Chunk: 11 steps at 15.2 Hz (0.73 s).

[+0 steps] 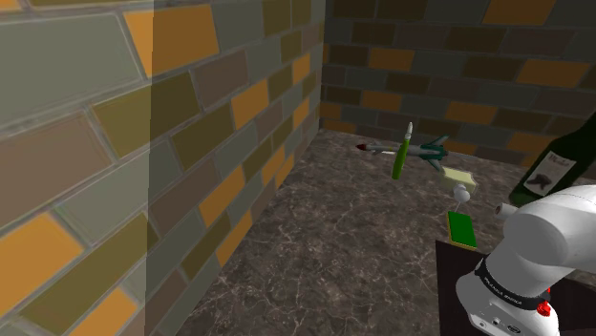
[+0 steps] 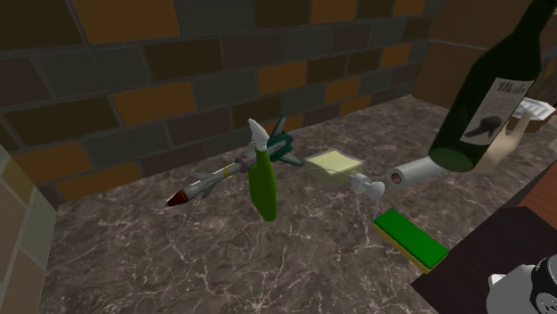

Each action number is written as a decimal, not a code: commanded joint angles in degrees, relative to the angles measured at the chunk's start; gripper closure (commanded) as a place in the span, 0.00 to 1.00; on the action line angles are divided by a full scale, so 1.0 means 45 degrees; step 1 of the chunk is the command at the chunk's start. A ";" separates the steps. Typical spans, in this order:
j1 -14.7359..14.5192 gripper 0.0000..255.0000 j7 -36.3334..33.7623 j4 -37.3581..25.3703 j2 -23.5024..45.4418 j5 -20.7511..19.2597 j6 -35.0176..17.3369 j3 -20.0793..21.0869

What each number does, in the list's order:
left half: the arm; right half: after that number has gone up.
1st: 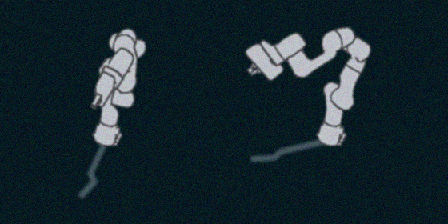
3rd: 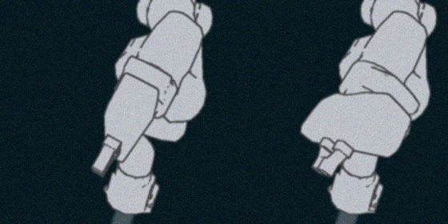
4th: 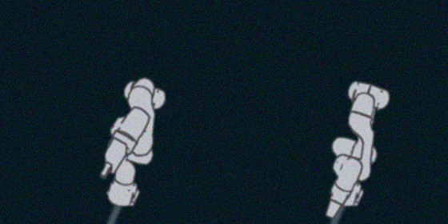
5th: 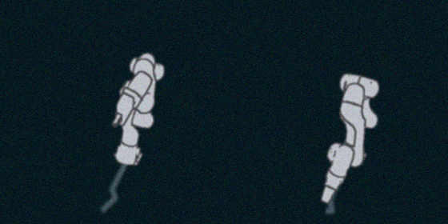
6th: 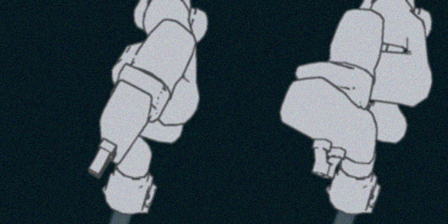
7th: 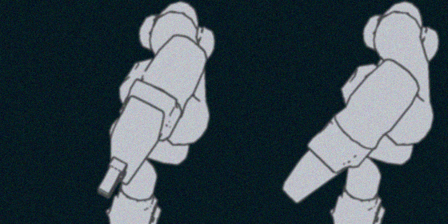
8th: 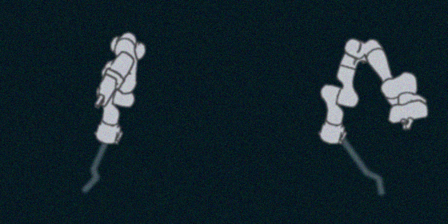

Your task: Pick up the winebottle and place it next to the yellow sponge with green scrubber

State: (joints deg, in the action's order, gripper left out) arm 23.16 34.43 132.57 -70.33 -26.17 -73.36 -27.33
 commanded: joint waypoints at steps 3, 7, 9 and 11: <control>0.0153 1.00 -0.0022 0.0827 -0.0455 -0.0260 -0.0395 -0.0246; 0.0317 1.00 -0.0057 0.1633 -0.0882 -0.0525 -0.0781 -0.0503; 0.0403 1.00 -0.0071 0.2026 -0.1087 -0.0667 -0.0971 -0.0643; 0.0493 1.00 -0.0083 0.2412 -0.1288 -0.0818 -0.1160 -0.0793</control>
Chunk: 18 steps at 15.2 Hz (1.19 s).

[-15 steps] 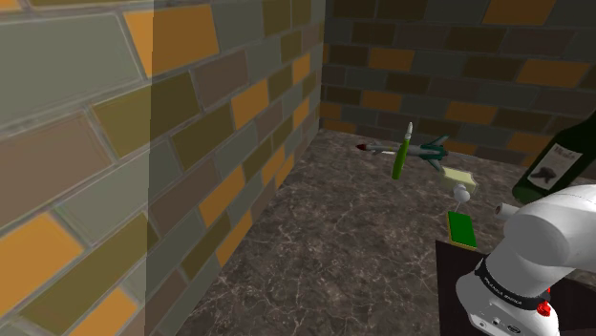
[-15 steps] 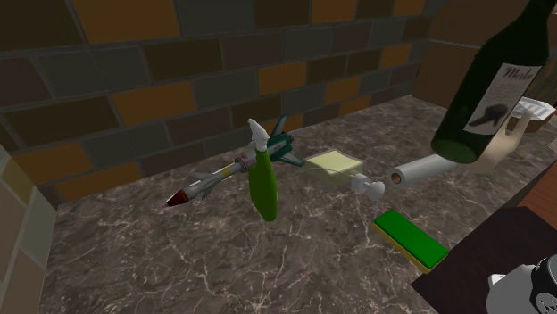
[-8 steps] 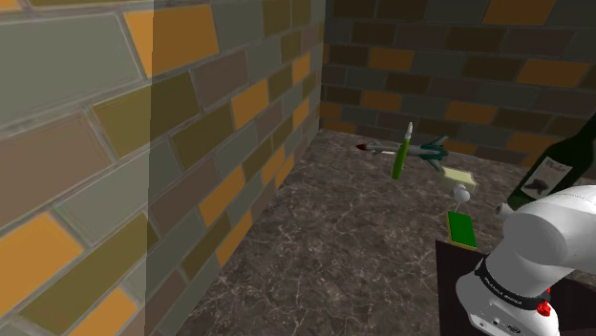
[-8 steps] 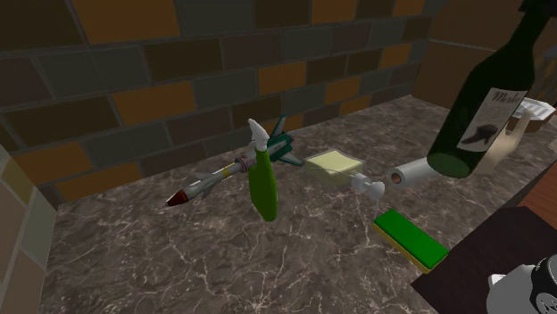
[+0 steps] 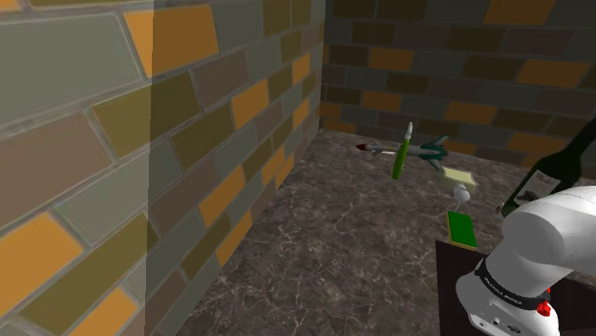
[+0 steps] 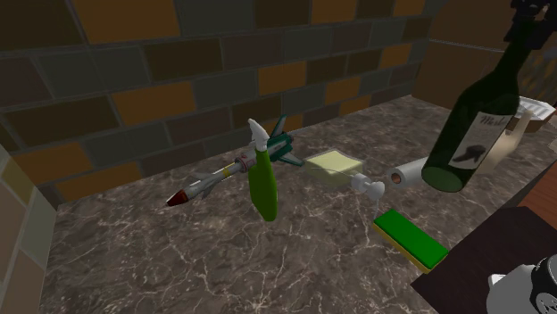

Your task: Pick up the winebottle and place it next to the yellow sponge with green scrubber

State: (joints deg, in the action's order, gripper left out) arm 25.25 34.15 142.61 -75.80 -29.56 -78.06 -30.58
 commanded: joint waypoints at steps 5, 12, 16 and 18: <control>0.0272 1.00 -0.0039 0.1121 -0.0546 -0.0474 -0.0585 -0.0483; 0.0663 1.00 -0.0036 0.2371 -0.1134 -0.1141 -0.1241 -0.1171; 0.0915 1.00 -0.0020 0.3051 -0.1422 -0.1579 -0.1621 -0.1629; 0.1049 1.00 -0.0008 0.3380 -0.1550 -0.1815 -0.1813 -0.1877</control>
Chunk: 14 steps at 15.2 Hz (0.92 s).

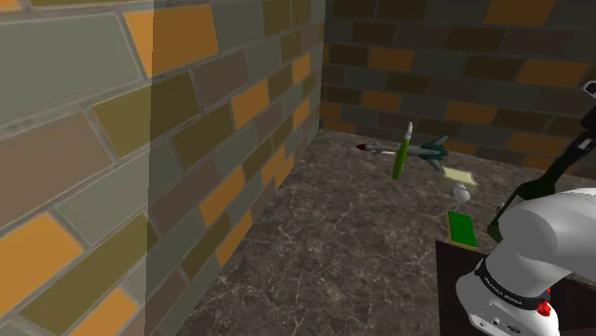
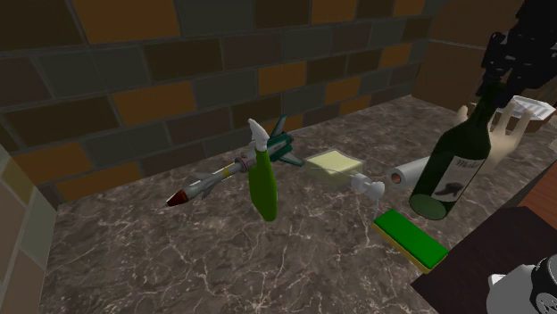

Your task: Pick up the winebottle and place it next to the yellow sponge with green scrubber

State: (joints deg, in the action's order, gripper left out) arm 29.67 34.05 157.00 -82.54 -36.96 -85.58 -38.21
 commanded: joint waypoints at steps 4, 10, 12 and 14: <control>0.0070 1.00 0.0018 0.0182 -0.0051 -0.0170 -0.0143 -0.0181; 0.0055 0.00 0.0012 0.0169 -0.0017 -0.0171 -0.0167 -0.0189; 0.0050 0.00 0.0004 0.0167 -0.0016 -0.0157 -0.0163 -0.0173; 0.0076 0.00 0.0022 0.0183 -0.0046 -0.0166 -0.0147 -0.0179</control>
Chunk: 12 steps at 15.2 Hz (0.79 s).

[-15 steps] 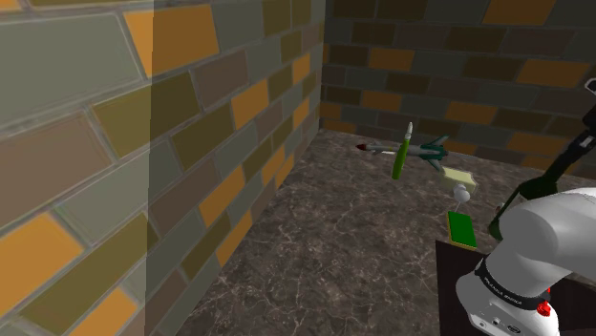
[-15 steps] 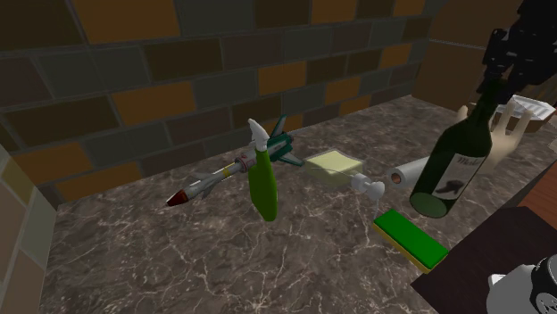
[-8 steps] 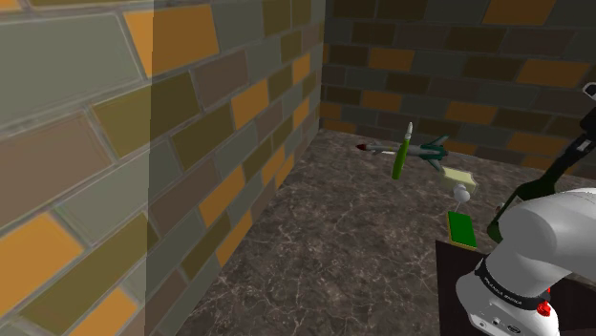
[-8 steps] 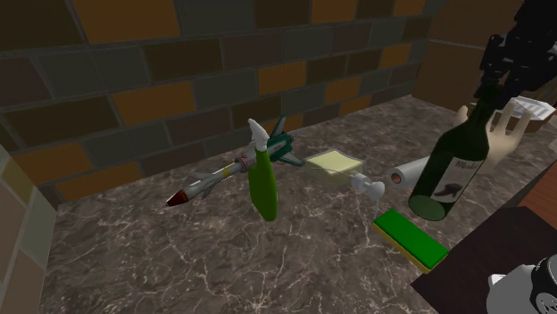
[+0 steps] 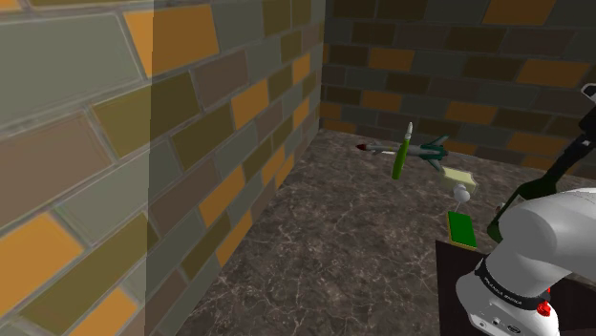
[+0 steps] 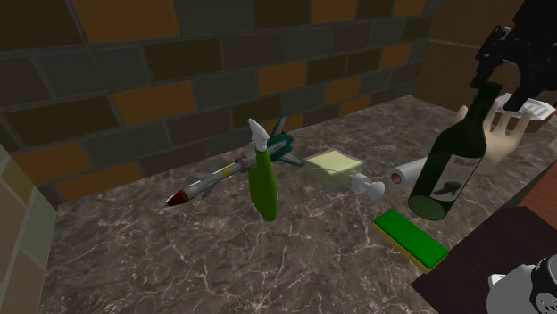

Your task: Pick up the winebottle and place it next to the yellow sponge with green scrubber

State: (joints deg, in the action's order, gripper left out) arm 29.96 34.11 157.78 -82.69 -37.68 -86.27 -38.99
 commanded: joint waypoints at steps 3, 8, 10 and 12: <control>-0.0353 0.00 0.0062 -0.1223 0.0366 0.0812 0.0846 0.0879; -0.0436 0.00 0.0082 -0.1563 0.0493 0.1003 0.1057 0.1084; -0.0436 0.00 0.0082 -0.1563 0.0493 0.1003 0.1057 0.1084; -0.0435 0.00 0.0082 -0.1559 0.0491 0.1002 0.1056 0.1083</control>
